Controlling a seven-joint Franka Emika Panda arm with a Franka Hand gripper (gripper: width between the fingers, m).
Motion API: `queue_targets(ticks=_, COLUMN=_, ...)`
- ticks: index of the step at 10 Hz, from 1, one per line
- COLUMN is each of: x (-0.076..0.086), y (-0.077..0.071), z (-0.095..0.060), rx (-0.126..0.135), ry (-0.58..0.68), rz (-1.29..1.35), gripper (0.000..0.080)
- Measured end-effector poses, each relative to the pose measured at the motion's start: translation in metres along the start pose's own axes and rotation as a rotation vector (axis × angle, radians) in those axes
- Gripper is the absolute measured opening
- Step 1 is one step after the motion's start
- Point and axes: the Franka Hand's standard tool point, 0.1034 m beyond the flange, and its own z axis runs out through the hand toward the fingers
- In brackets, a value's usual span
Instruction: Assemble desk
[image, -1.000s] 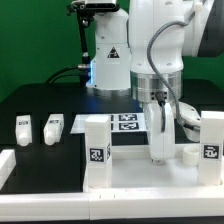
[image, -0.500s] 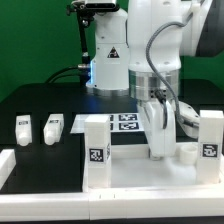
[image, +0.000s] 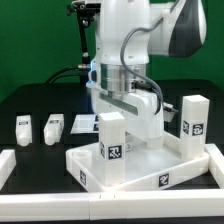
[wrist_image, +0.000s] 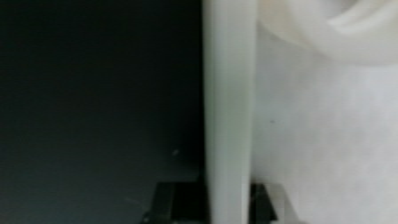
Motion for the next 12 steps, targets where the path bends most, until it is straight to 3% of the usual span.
queue_targets(ticks=3, x=0.007, y=0.005, z=0.001, rx=-0.013, ry=-0.007, rz=-0.214, gripper=0.0057)
queue_targets(ticks=5, x=0.025, y=-0.005, z=-0.002, rx=-0.031, ry=-0.086, rz=-0.506, gripper=0.0057)
queue_targets(ticks=7, x=0.032, y=-0.011, z=-0.003, rx=-0.029, ry=-0.075, rz=-0.765, gripper=0.0057)
queue_targets(ticks=10, x=0.034, y=-0.008, z=-0.002, rx=-0.031, ry=-0.079, rz=-0.913, gripper=0.0057)
queue_targets(ticks=12, x=0.056, y=-0.014, z=-0.008, rx=-0.021, ry=-0.112, rz=-1.195, gripper=0.0057)
